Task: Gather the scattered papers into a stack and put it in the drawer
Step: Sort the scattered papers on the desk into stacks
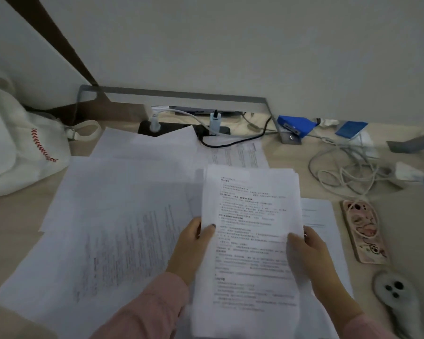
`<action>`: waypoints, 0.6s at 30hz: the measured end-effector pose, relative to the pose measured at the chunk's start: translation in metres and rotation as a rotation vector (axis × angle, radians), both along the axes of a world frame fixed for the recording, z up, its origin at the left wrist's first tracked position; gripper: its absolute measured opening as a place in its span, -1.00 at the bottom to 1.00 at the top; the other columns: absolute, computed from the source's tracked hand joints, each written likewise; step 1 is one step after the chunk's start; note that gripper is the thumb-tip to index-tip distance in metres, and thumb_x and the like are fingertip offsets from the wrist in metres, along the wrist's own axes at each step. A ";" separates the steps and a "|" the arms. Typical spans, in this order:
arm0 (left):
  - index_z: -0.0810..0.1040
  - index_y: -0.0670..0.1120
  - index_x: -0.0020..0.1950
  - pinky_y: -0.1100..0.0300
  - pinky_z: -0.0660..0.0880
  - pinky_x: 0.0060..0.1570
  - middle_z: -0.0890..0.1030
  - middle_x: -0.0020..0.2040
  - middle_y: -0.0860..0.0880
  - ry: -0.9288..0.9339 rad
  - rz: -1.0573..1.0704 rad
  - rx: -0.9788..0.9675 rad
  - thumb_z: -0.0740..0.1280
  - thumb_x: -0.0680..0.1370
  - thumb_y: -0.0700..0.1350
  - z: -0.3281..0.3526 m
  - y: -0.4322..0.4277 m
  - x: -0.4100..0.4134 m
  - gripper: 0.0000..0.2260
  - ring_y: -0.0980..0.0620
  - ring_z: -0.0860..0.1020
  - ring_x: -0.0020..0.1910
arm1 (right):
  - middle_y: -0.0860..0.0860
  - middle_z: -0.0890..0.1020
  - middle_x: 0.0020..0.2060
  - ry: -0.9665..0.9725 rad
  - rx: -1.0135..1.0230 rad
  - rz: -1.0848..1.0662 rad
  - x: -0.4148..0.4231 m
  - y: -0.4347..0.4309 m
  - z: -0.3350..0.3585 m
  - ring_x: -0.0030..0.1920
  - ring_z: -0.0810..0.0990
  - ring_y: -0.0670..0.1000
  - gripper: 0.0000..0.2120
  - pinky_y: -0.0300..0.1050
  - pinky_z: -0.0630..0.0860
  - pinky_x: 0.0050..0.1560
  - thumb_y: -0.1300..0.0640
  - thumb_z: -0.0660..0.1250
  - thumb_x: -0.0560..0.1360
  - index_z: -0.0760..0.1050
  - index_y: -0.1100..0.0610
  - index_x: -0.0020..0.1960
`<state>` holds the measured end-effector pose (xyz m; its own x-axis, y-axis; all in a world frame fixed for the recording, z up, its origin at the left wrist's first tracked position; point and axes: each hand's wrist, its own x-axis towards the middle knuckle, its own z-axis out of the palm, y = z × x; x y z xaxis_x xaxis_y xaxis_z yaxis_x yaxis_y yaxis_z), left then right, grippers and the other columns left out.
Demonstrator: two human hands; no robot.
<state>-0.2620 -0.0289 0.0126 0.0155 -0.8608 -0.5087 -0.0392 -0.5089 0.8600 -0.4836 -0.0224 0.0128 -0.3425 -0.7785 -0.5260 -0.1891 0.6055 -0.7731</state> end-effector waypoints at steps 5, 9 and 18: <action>0.43 0.03 0.09 0.27 0.48 -0.06 0.59 0.01 0.05 -0.028 -0.139 0.114 0.15 0.59 -0.17 -0.039 0.008 -0.080 -0.85 0.15 0.56 -0.09 | 0.08 0.53 -0.27 0.125 0.107 -0.061 -0.075 0.012 -0.032 -0.30 0.50 0.07 -0.92 -0.13 0.42 -0.27 0.19 0.18 0.48 0.44 0.14 -0.07; 0.39 0.03 0.20 0.30 0.47 -0.06 0.57 0.03 0.12 -0.038 -0.191 0.163 0.15 0.57 -0.20 -0.057 0.013 -0.114 -0.76 0.16 0.56 -0.01 | 0.03 0.53 -0.24 0.244 0.117 -0.081 -0.107 0.010 -0.050 -0.21 0.48 0.05 -0.81 -0.12 0.36 -0.22 0.25 0.17 0.51 0.44 0.25 0.09; 0.51 0.08 0.21 0.20 0.45 0.17 0.50 0.18 -0.05 -0.163 -0.274 0.148 0.19 0.49 -0.11 -0.068 0.018 -0.119 -0.68 0.11 0.53 0.07 | 0.25 0.45 0.24 0.471 0.129 0.067 -0.114 0.009 -0.060 0.20 0.42 0.22 -0.49 0.01 0.41 0.16 0.28 0.29 0.45 0.28 0.21 0.38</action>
<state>-0.3807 -0.0107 -0.0549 -0.1145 -0.7613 -0.6382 -0.3228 -0.5791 0.7486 -0.5977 -0.0135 -0.0477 -0.5175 -0.7456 -0.4198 -0.5417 0.6653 -0.5138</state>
